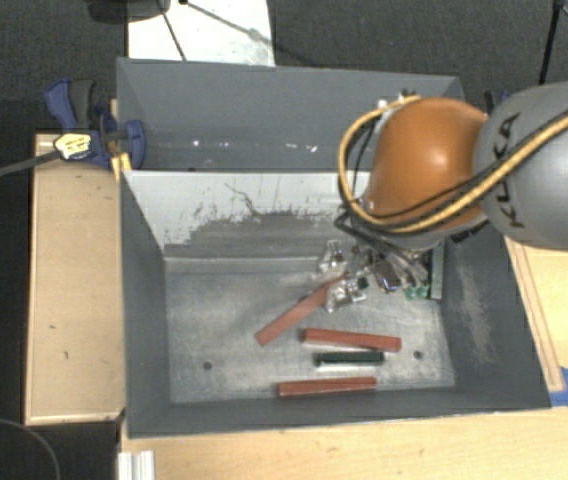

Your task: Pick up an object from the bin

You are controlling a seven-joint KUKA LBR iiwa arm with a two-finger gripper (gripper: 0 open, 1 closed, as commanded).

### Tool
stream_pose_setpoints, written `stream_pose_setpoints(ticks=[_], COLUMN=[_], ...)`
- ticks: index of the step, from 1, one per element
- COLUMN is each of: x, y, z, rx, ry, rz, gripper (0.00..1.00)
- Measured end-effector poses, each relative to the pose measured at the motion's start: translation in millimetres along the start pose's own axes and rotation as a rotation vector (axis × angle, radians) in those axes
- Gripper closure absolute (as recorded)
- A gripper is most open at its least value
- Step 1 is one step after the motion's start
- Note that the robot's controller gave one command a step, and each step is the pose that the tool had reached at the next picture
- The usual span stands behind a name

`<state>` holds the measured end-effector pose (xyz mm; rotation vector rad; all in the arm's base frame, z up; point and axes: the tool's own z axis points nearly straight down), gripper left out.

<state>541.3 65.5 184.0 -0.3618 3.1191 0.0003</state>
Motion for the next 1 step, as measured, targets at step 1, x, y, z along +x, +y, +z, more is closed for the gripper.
stream_pose_setpoints(ticks=[1], x=[-0.8], y=[0.0], z=[-8.6], rx=[0.000], ry=[-0.003], rz=[0.000], gripper=[1.00])
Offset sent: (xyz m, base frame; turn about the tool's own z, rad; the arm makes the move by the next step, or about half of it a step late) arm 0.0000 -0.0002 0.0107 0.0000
